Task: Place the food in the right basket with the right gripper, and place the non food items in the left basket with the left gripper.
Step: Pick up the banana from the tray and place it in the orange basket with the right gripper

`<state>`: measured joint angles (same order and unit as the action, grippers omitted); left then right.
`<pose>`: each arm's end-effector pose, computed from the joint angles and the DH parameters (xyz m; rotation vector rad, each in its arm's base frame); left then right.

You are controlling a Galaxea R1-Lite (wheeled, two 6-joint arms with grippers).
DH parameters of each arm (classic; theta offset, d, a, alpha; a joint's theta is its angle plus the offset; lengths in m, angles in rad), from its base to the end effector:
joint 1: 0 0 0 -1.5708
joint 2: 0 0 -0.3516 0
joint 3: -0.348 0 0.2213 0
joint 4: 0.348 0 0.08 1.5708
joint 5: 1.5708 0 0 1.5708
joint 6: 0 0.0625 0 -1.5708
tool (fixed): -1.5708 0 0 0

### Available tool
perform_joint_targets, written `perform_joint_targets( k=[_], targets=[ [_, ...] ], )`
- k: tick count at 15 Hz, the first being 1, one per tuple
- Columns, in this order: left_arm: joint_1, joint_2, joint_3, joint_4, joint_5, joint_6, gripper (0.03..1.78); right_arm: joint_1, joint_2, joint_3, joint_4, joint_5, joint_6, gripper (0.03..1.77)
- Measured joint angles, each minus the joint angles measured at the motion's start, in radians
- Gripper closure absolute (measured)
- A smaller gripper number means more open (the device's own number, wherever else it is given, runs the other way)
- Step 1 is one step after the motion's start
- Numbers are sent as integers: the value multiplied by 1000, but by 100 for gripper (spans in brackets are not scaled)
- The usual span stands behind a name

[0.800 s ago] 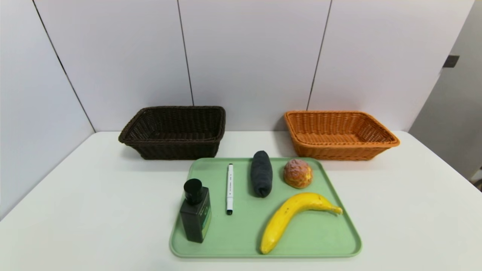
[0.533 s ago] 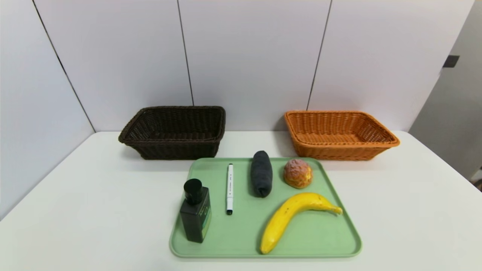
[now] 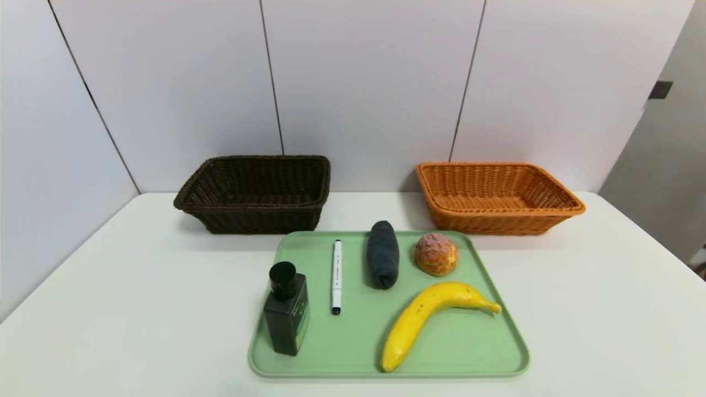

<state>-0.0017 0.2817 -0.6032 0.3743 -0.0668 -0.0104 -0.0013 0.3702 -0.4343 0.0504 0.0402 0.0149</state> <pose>-0.0221 -0.0041 0.2276 -0.0121 0.0531 -0.0682 0.0174 0.0025 0.2178 0.0146 -0.0134 0.0390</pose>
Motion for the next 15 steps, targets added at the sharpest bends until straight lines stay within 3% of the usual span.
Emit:
perform_joint_targets(
  k=[4,7,9,12,15],
  targets=[
    [1,311,-248,46,-57,-76,12,23,346,-287,11,3,55,9],
    [-3,504,-354,51,-112,-119,12,113,592,-482,52,-41,159,9],
    [-40,580,-369,61,-150,-133,12,228,734,-596,122,-108,285,9],
    [-121,668,-374,63,-153,-214,12,399,941,-781,314,-218,522,9],
    [-178,746,-380,63,-149,-248,12,521,1140,-999,577,-244,776,9]
  ],
)
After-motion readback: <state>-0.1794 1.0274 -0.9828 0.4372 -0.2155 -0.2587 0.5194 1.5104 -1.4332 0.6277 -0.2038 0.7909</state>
